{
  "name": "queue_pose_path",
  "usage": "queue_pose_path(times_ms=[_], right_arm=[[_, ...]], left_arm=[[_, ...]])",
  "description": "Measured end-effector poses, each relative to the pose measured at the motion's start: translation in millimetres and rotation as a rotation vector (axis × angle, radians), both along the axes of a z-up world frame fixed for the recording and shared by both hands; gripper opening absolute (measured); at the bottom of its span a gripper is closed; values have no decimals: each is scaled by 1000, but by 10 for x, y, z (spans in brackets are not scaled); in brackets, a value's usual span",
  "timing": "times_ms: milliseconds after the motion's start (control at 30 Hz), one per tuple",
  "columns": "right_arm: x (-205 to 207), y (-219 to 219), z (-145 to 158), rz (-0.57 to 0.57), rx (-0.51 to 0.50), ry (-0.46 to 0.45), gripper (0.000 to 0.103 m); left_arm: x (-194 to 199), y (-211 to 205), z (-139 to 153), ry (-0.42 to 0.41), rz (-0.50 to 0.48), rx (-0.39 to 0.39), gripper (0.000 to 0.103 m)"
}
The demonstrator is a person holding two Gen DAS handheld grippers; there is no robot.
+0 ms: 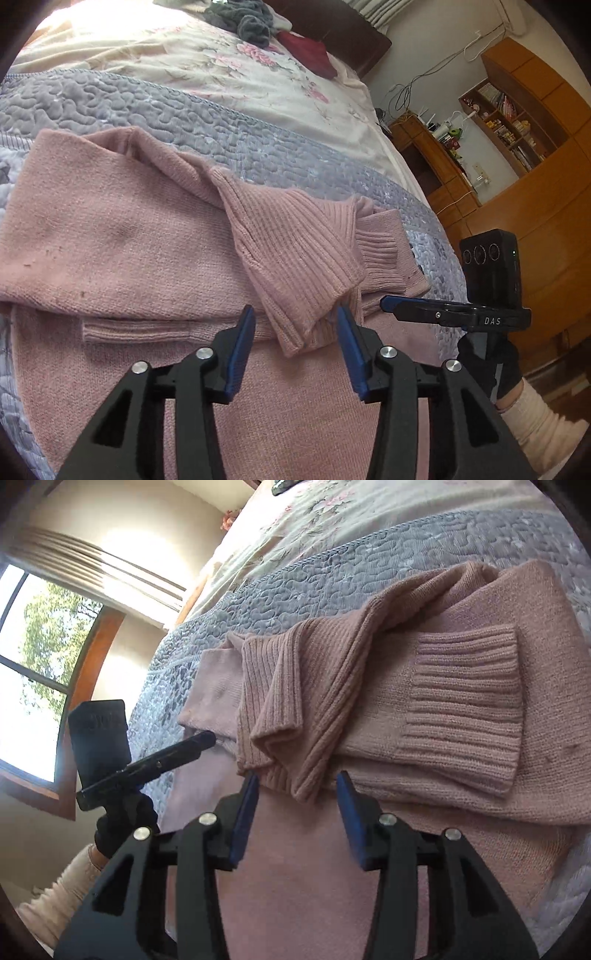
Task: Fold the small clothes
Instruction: 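Fold the collar down toward the hem with the left tool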
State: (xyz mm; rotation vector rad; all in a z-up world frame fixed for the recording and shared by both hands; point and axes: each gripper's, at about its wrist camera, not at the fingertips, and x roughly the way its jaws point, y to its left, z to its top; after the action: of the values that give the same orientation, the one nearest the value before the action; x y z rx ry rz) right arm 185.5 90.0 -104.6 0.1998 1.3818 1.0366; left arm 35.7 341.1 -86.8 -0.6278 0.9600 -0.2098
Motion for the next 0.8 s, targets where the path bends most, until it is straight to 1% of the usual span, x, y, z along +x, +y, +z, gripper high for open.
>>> queue_pose_path(times_ms=[100,133,167,200,233,300,333,400,433,500,567,600,667,733,767,800], right_arm=[[46,141,-163,-33,-70,44,44],[41,177,-207,-35,-69,63,44],[38,206,-235,-33,-65,77,33],[34,230,-242,-26,-62,85,8],[38,238,-231,-26,-60,88,7],[89,201,-141,-50,-62,36,6],[120,155,-89,-63,-59,6,6],[203,103,-45,-83,-42,-3,6],[226,105,-51,-84,-41,-2,6],[226,160,-120,-70,-83,-11,6],[180,230,-219,-48,-141,-45,6],[168,251,-263,-48,-153,-54,6],[168,240,-305,-62,-148,-45,6],[152,227,-265,-58,-146,-56,7],[126,170,-221,-55,-140,-61,12],[81,126,-158,-58,-139,-72,15]], left_arm=[[233,-77,-177,86,8,-27,48],[287,-99,-241,113,15,-31,45],[319,-125,-289,126,17,-32,43],[343,-150,-304,129,21,-17,28],[364,-160,-295,129,17,0,14],[360,-116,-222,92,20,4,12],[348,-94,-159,67,29,28,12],[358,-28,-79,29,28,71,12],[371,-10,-79,27,22,81,12],[403,-13,-135,52,10,104,12],[429,-58,-259,93,-16,156,12],[423,-69,-306,93,-21,167,12],[377,-33,-329,84,-5,147,13],[321,-24,-292,87,8,143,16],[268,-32,-256,96,13,154,16],[191,-49,-198,102,16,167,18]])
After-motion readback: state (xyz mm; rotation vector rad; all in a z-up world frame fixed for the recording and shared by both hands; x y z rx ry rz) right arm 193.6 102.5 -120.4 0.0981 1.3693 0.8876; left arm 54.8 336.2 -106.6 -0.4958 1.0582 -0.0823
